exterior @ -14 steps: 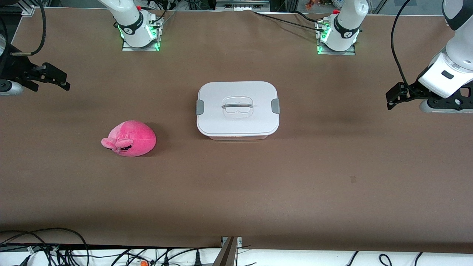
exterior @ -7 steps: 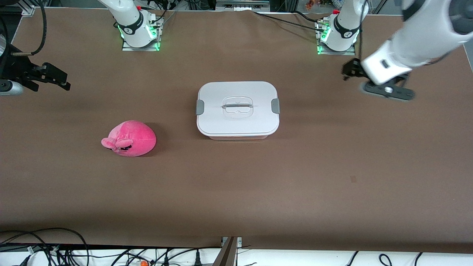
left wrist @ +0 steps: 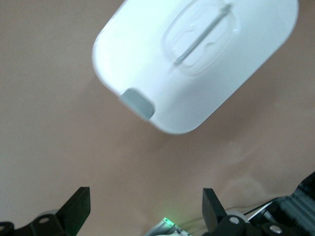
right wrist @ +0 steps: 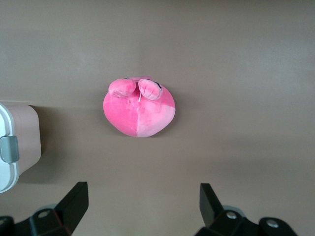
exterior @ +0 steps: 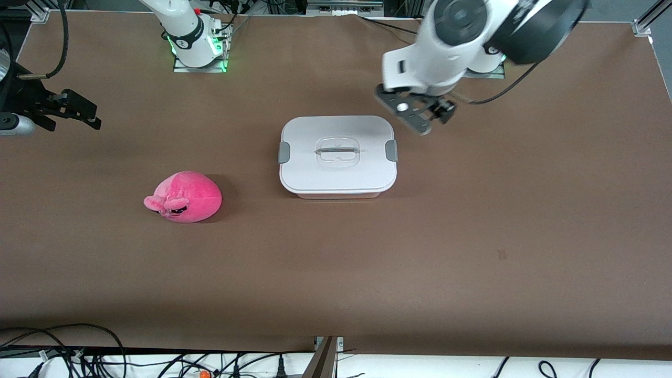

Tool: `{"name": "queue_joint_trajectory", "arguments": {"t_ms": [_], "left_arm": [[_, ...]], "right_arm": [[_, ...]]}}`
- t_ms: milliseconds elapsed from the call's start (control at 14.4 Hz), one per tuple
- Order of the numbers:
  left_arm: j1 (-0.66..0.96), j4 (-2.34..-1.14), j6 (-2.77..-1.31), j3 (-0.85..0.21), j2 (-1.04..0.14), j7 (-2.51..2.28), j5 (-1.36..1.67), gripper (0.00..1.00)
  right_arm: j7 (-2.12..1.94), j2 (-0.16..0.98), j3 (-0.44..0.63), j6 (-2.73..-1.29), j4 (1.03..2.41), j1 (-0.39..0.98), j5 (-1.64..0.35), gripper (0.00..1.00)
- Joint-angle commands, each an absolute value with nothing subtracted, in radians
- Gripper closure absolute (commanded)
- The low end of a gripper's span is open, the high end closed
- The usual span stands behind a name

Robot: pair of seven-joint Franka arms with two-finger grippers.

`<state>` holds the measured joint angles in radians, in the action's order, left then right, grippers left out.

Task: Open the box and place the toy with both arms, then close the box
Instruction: 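Move the left gripper over the white box lid handle, then lower the left gripper and grasp the lid handle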

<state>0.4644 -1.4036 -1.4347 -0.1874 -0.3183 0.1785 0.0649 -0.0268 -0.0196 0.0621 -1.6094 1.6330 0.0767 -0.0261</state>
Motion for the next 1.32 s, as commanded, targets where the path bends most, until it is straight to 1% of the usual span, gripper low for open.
{"name": "queue_joint_trajectory", "arguments": {"t_ms": [0, 139, 278, 347, 486, 624, 694, 763, 902, 971, 1249], "left_arm": [[0.499, -1.238, -1.431, -0.189, -0.526, 0.332, 0.083, 0.0], [0.524, -1.238, -1.521, -0.213, -0.567, 0.39, 0.074, 0.0], [0.596, -1.238, -1.662, -0.207, -0.627, 0.388, 0.057, 0.0], [0.632, -1.242, -1.702, -0.207, -0.647, 0.379, 0.028, 0.0], [0.69, -1.241, -1.745, -0.206, -0.696, 0.376, -0.041, 0.0], [0.698, -1.246, -1.776, -0.207, -0.704, 0.376, -0.083, 0.0], [0.695, -1.246, -1.776, -0.207, -0.701, 0.385, -0.084, 0.08], [0.696, -1.244, -1.775, -0.206, -0.698, 0.382, -0.09, 0.42], [0.699, -1.244, -1.775, -0.206, -0.701, 0.374, -0.087, 0.88], [0.698, -1.244, -1.776, -0.207, -0.7, 0.376, -0.087, 1.0], [0.696, -1.243, -1.775, -0.207, -0.699, 0.383, -0.087, 1.0]], "right_arm": [[-0.04, -0.012, 0.046, -1.608, 1.609, 0.084, -0.017, 0.0], [-0.038, -0.014, 0.04, -1.606, 1.609, 0.086, -0.015, 0.0], [-0.038, -0.014, 0.041, -1.606, 1.609, 0.084, -0.015, 0.0], [-0.038, -0.014, 0.041, -1.608, 1.609, 0.083, -0.014, 0.0], [-0.038, -0.012, 0.048, -1.606, 1.609, 0.08, -0.014, 0.0], [-0.037, -0.011, 0.051, -1.609, 1.609, 0.074, -0.014, 0.0], [-0.037, -0.005, 0.051, -1.611, 1.609, 0.074, -0.014, 0.0], [-0.037, -0.003, 0.051, -1.612, 1.609, 0.072, -0.014, 0.0], [-0.037, -0.003, 0.052, -1.611, 1.611, 0.072, -0.014, 0.0], [-0.037, -0.002, 0.054, -1.611, 1.611, 0.072, -0.014, 0.0], [-0.037, -0.002, 0.057, -1.612, 1.609, 0.072, -0.014, 0.0]]}}
